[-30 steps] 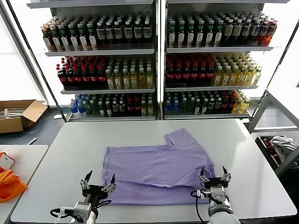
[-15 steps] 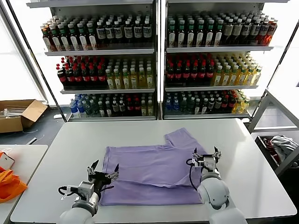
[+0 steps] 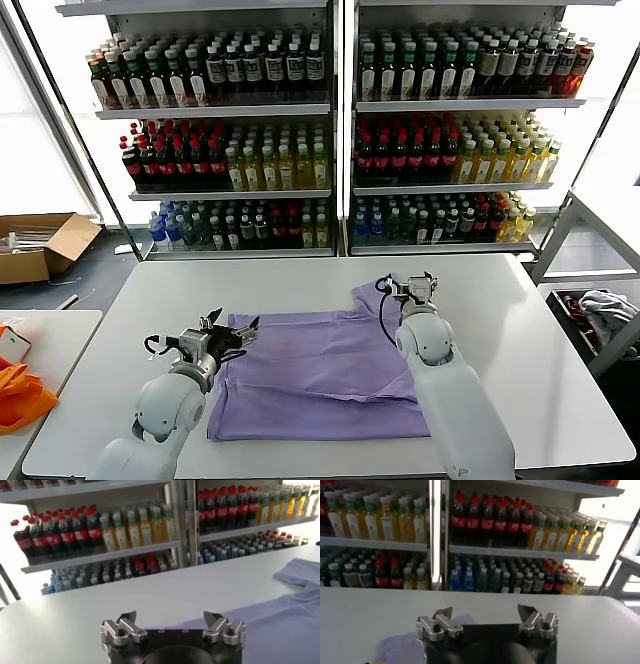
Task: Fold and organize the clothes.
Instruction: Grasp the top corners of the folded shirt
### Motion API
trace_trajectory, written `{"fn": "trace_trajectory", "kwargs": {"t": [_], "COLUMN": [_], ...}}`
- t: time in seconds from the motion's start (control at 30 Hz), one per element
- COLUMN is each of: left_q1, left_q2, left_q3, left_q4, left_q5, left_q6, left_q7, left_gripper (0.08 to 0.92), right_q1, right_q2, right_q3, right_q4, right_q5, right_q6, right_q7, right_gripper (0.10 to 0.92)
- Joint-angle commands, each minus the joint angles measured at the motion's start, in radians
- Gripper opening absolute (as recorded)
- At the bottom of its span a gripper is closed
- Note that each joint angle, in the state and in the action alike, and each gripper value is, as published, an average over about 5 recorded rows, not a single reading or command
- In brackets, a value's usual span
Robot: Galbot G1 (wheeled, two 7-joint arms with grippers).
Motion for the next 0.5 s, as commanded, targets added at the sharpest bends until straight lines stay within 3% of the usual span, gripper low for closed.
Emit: {"fn": "trace_trajectory", "kwargs": {"t": [0.03, 0.5], "left_q1": [-0.218, -0.222], "left_q2": [0.015, -0.026], "left_q3": [0.028, 0.036], "left_q4": [0.279, 0.332], "left_q5": [-0.062, -0.050], "left_q6": [0.010, 0.010], "left_q7": [0.010, -0.003], "left_gripper": [0.823, 0.823], "right_q1": [0.129, 0.130], "right_q2": [0.042, 0.078], "right_q3": [-0.026, 0.016], "right_q4": [-0.207, -0.326], "right_q5": [0.020, 0.015], "right_q6": [0.004, 0.038], "right_q7": [-0.038, -0.059], "right_gripper": [0.823, 0.823]}}
